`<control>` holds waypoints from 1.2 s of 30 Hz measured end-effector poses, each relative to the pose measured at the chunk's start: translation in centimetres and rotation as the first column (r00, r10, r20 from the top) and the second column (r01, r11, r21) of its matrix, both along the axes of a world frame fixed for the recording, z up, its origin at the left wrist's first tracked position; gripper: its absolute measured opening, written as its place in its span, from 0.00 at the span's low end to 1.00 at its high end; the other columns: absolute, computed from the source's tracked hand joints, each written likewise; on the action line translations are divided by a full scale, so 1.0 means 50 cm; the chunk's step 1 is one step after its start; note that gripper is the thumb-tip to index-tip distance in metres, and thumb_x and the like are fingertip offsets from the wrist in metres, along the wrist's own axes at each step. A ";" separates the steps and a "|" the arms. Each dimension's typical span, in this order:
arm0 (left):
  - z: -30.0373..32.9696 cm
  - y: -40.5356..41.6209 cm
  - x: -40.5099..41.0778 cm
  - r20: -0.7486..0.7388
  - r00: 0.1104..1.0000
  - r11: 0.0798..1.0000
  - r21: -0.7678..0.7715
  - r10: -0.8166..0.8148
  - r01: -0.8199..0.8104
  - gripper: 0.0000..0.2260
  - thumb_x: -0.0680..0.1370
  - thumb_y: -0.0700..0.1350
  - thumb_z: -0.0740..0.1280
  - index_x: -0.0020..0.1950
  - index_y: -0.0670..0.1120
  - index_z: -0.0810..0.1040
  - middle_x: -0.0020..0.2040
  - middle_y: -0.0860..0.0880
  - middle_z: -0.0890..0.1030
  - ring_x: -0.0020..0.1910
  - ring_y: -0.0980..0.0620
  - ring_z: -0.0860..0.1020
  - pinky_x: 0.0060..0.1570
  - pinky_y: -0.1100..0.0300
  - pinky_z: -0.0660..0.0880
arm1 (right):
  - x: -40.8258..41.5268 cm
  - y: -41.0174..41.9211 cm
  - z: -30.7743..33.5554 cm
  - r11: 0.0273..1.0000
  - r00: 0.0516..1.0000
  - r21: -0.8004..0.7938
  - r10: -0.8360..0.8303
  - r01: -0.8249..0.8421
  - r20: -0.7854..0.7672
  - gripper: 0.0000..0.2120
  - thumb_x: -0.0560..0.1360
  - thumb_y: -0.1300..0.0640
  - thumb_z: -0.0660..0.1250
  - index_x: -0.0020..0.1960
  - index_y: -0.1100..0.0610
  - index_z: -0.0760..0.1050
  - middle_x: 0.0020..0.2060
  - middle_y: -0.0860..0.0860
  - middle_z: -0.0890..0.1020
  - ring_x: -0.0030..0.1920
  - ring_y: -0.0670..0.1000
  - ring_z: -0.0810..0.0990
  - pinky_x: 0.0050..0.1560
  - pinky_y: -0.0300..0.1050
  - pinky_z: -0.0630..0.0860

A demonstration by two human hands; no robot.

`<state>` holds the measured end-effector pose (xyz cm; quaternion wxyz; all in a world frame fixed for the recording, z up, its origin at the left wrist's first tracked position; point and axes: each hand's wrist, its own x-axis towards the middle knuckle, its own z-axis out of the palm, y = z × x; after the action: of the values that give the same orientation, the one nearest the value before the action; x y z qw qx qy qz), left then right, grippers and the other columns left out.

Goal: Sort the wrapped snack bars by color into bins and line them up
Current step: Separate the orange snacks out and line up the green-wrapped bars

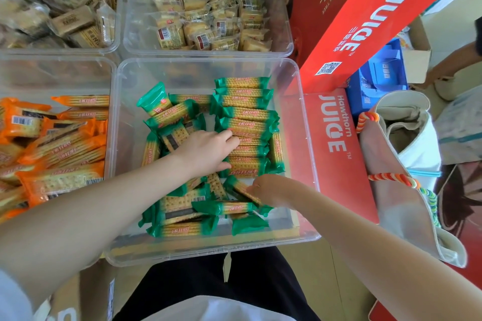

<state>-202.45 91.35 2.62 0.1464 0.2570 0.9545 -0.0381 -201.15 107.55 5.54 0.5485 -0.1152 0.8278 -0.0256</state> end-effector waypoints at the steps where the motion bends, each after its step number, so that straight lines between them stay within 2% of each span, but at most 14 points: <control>1: 0.000 0.000 0.000 0.003 1.000 1.000 -0.003 -0.002 0.002 0.22 0.77 0.57 0.62 0.66 0.45 0.65 0.67 0.46 0.69 0.50 0.48 0.78 0.35 0.59 0.71 | -0.002 -0.005 0.004 0.999 1.000 -0.011 -0.030 0.030 0.010 0.21 0.83 0.51 0.48 0.68 0.63 0.66 0.66 0.60 0.72 0.64 0.58 0.72 0.60 0.46 0.68; 5: 0.004 0.000 -0.003 0.005 1.000 1.000 -0.010 -0.013 0.013 0.22 0.77 0.56 0.62 0.65 0.46 0.65 0.67 0.47 0.69 0.50 0.48 0.78 0.35 0.60 0.69 | -0.007 -0.008 0.018 0.948 0.943 -0.072 -0.296 0.310 0.154 0.22 0.81 0.48 0.53 0.70 0.59 0.62 0.66 0.57 0.71 0.59 0.56 0.73 0.58 0.49 0.71; 7: 0.004 -0.002 -0.005 0.016 1.000 1.000 -0.011 -0.019 0.019 0.22 0.77 0.56 0.62 0.66 0.46 0.65 0.66 0.47 0.69 0.50 0.47 0.78 0.36 0.59 0.70 | -0.005 -0.002 0.020 0.951 0.940 -0.069 -0.284 0.302 0.190 0.24 0.79 0.46 0.59 0.69 0.59 0.63 0.63 0.56 0.72 0.56 0.54 0.73 0.60 0.50 0.71; 9: 0.004 -0.004 -0.008 0.028 0.999 0.999 -0.021 -0.027 0.027 0.22 0.77 0.56 0.62 0.67 0.46 0.65 0.65 0.47 0.69 0.50 0.47 0.78 0.35 0.58 0.71 | 0.000 0.007 0.021 0.947 0.954 -0.155 -0.260 0.282 0.147 0.24 0.76 0.49 0.66 0.67 0.56 0.64 0.58 0.54 0.73 0.51 0.51 0.72 0.55 0.48 0.72; 11: 0.003 -0.005 -0.011 0.028 0.999 0.999 -0.025 -0.032 0.033 0.22 0.77 0.56 0.62 0.66 0.46 0.65 0.63 0.48 0.71 0.49 0.47 0.78 0.34 0.57 0.71 | -0.001 0.014 0.021 0.935 0.973 -0.276 -0.231 0.222 -0.003 0.27 0.72 0.54 0.70 0.67 0.55 0.63 0.54 0.51 0.72 0.48 0.50 0.72 0.47 0.43 0.70; 14: 0.001 -0.008 -0.016 0.043 0.998 0.999 -0.005 -0.041 0.042 0.22 0.77 0.56 0.63 0.66 0.46 0.66 0.60 0.48 0.72 0.48 0.46 0.78 0.36 0.55 0.73 | -0.008 0.016 0.011 0.943 0.942 -0.326 -0.051 -0.064 -0.332 0.21 0.75 0.64 0.65 0.66 0.55 0.66 0.57 0.53 0.72 0.53 0.53 0.73 0.51 0.45 0.71; 18: 0.006 -0.017 -0.015 0.050 0.996 0.997 0.016 -0.071 0.071 0.19 0.79 0.53 0.60 0.66 0.46 0.66 0.59 0.48 0.71 0.46 0.46 0.77 0.37 0.54 0.76 | 0.003 0.016 -0.016 0.941 0.759 -0.145 0.150 -0.307 -0.633 0.16 0.75 0.67 0.60 0.61 0.56 0.71 0.56 0.53 0.73 0.58 0.56 0.69 0.59 0.47 0.66; 20: 0.009 -0.019 -0.009 0.070 0.995 0.997 0.042 -0.073 0.071 0.17 0.79 0.53 0.59 0.65 0.46 0.67 0.58 0.48 0.70 0.43 0.47 0.76 0.35 0.54 0.75 | 0.010 0.006 -0.022 0.937 0.691 -0.083 0.189 -0.340 -0.698 0.14 0.75 0.66 0.61 0.59 0.58 0.71 0.55 0.53 0.75 0.59 0.57 0.69 0.60 0.47 0.65; 26: 0.009 -0.003 0.022 0.094 0.996 1.000 -0.013 -0.001 0.002 0.27 0.73 0.62 0.65 0.63 0.45 0.66 0.58 0.47 0.67 0.45 0.48 0.75 0.32 0.57 0.67 | 0.017 -0.031 -0.012 0.950 0.700 -0.022 0.215 -0.313 -0.681 0.20 0.74 0.65 0.64 0.63 0.59 0.64 0.60 0.55 0.70 0.58 0.56 0.72 0.43 0.45 0.68; 29: 0.001 0.007 0.023 0.108 0.993 0.998 0.004 0.057 -0.058 0.24 0.73 0.57 0.68 0.59 0.45 0.65 0.58 0.45 0.67 0.47 0.46 0.75 0.35 0.55 0.68 | 0.015 -0.020 0.000 0.951 0.736 -0.120 0.137 -0.285 -0.662 0.13 0.75 0.59 0.65 0.59 0.58 0.68 0.57 0.54 0.71 0.55 0.55 0.74 0.43 0.46 0.72; 30: -0.001 0.008 0.023 0.110 0.992 0.998 0.016 0.067 -0.069 0.23 0.73 0.55 0.69 0.59 0.45 0.65 0.60 0.44 0.67 0.47 0.45 0.75 0.36 0.54 0.69 | 0.012 -0.014 0.004 0.940 0.816 -0.233 0.074 -0.249 -0.573 0.10 0.76 0.55 0.65 0.56 0.56 0.71 0.54 0.52 0.74 0.53 0.54 0.75 0.45 0.46 0.74; 32: -0.002 0.009 0.021 0.111 0.992 0.998 0.017 0.057 -0.059 0.23 0.74 0.55 0.68 0.61 0.45 0.65 0.64 0.43 0.65 0.48 0.45 0.75 0.36 0.55 0.69 | 0.012 -0.005 0.008 0.899 0.968 -0.413 0.042 -0.144 -0.247 0.13 0.75 0.49 0.66 0.56 0.55 0.75 0.54 0.50 0.78 0.53 0.51 0.76 0.54 0.45 0.73; 34: -0.001 0.009 0.020 0.113 0.993 0.999 -0.009 0.037 -0.037 0.25 0.74 0.56 0.67 0.64 0.45 0.63 0.66 0.42 0.64 0.50 0.45 0.76 0.36 0.57 0.69 | 0.018 -0.003 0.005 0.886 0.980 -0.419 0.189 -0.200 -0.067 0.20 0.75 0.47 0.67 0.63 0.53 0.72 0.62 0.50 0.76 0.61 0.51 0.73 0.63 0.47 0.69; 36: 0.002 0.008 0.018 0.118 0.993 0.999 -0.024 0.030 -0.027 0.26 0.75 0.57 0.66 0.66 0.45 0.62 0.68 0.42 0.63 0.50 0.46 0.76 0.35 0.58 0.69 | 0.023 -0.004 -0.005 0.890 0.972 -0.402 0.235 -0.214 0.004 0.25 0.74 0.46 0.67 0.69 0.52 0.68 0.66 0.50 0.72 0.65 0.52 0.70 0.67 0.49 0.66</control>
<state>-201.54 91.76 2.72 0.2062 0.2435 0.9472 -0.0312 -200.00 107.35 5.30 0.5341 -0.3187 0.7717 -0.1331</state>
